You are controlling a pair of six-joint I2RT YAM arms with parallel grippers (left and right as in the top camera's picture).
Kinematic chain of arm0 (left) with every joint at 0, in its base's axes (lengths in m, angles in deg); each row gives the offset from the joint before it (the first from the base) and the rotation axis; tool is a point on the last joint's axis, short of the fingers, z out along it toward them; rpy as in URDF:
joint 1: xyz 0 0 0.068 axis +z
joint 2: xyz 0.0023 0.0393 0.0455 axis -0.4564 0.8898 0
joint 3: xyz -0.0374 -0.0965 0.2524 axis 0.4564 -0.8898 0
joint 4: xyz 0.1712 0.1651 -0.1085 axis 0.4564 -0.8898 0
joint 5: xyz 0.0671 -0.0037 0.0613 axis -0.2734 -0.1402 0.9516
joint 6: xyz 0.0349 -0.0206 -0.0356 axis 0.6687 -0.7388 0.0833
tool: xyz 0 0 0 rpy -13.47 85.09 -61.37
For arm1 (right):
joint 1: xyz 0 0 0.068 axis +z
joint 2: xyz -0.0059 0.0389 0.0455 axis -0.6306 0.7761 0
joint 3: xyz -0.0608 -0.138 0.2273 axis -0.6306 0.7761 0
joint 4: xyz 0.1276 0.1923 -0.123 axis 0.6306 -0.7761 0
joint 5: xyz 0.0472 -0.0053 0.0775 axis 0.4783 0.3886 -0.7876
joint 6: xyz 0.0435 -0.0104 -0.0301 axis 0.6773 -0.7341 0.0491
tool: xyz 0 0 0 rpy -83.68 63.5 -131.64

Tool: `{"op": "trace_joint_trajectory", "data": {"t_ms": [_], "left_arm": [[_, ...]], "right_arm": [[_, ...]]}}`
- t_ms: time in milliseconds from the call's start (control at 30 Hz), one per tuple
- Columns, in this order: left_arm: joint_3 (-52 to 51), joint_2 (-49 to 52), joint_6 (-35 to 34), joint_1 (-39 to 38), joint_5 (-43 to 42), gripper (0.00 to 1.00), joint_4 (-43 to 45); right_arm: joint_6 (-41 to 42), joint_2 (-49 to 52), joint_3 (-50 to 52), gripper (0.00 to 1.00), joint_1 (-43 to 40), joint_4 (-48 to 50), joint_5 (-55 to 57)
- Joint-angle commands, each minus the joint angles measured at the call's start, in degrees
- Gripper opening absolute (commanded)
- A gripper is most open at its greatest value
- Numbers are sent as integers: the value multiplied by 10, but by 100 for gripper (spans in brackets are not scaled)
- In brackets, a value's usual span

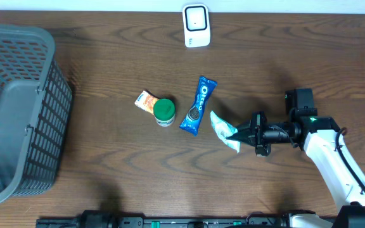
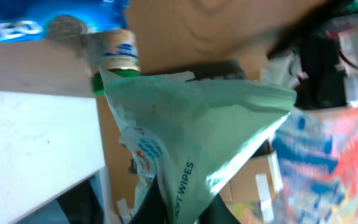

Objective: Scan the item barcode
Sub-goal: 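Lift the wipes pack and hold it up to the white scanner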

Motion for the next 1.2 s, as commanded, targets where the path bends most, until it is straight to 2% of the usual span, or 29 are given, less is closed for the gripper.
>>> {"op": "trace_joint_trajectory", "data": {"t_ms": [0,100,200,333,400,567,600,800,867,1067,1167], "left_arm": [[-9,-23,-3,-2,-12,98,2],[-10,-22,-3,-2,-22,98,1],[-21,-22,-4,-2,-25,98,2],[-43,-22,-14,-2,-25,98,3],[-54,-22,-14,-2,-25,98,4],[-77,-22,-38,-2,-25,98,8],[-85,-22,-37,-2,-25,98,8],[-96,-22,-37,-2,-24,98,8],[-100,-22,-37,-2,-24,98,8],[-112,-22,-37,-2,-24,98,8],[-123,-22,-37,-2,-24,98,8]], "right_arm": [[-38,2,-7,1,-4,47,33],[-94,2,-7,2,1,103,33],[-189,2,-7,2,7,195,42],[-301,1,-8,2,32,311,160],[-300,1,-8,1,54,327,243],[-213,1,-8,1,124,359,534],[-203,1,-8,2,150,391,631],[-203,5,-8,2,219,533,923],[-206,17,-8,2,224,569,967],[-240,110,-31,2,213,693,958],[-260,191,-110,2,213,701,949]]}}
